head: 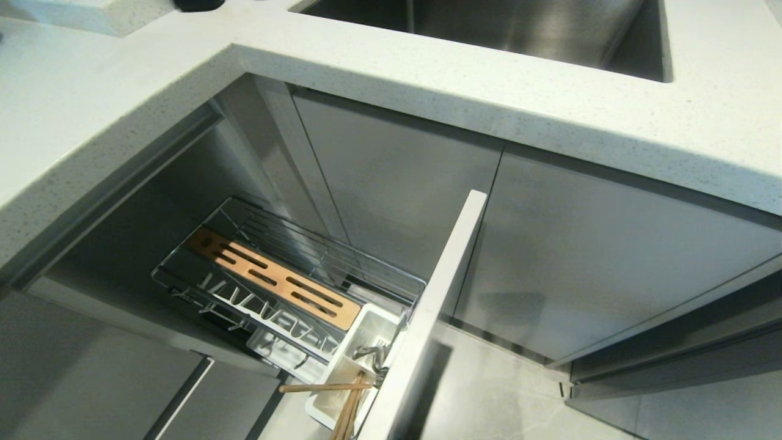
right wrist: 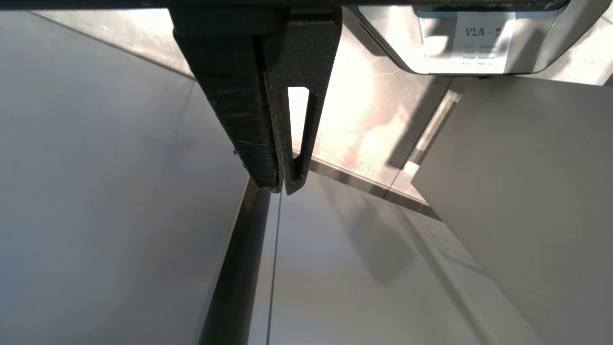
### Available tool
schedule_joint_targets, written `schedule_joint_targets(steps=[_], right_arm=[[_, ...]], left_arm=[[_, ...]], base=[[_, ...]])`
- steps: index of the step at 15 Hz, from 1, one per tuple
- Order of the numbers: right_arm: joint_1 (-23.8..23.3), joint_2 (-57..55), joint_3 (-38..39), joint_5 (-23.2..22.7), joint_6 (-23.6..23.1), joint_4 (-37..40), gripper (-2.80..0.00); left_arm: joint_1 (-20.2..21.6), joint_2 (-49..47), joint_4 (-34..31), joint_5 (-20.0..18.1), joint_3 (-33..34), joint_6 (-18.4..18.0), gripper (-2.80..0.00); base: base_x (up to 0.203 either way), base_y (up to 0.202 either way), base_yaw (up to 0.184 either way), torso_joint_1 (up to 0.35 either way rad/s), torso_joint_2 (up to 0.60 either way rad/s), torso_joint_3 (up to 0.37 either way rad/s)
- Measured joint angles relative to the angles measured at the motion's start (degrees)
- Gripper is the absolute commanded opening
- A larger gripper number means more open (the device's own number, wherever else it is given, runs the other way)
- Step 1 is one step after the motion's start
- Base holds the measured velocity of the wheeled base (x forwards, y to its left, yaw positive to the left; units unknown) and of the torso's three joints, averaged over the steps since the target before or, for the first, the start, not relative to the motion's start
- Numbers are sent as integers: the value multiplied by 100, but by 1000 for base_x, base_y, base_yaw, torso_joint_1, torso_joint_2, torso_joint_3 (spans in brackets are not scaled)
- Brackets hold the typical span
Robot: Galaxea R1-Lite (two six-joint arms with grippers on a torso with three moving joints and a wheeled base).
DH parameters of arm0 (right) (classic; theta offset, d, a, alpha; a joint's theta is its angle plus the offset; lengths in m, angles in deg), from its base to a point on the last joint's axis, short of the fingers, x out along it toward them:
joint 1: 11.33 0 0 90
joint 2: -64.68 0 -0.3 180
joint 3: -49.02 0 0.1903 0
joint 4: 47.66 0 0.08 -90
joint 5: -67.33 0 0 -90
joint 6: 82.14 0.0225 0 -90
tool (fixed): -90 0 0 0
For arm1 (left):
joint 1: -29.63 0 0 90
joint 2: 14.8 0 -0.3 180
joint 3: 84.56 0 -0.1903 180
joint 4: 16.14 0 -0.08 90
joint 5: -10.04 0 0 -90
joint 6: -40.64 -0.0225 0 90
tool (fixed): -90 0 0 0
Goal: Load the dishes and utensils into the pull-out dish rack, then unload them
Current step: Take the chopsticks out of the cupboard
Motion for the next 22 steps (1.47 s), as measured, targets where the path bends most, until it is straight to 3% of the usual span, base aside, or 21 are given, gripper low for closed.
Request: schedule_joint_targets(steps=[4,9,17,22], right_arm=[[2,0,0,1,0,0,-280],[2,0,0,1,0,0,-280],[2,0,0,2,0,0,-280],[2,0,0,2,0,0,-280]], left_arm=[[612,-509,433,243,75,614,-280],[1196,-1423,697,187,312,740,-280],[1326,-2316,1138,-1122,442,747,-280],[1165,-2449,1360,-1434,422,747,-280]], base=[[0,0,0,0,0,0],[0,0,0,0,0,0],[0,0,0,0,0,0],[0,0,0,0,0,0]])
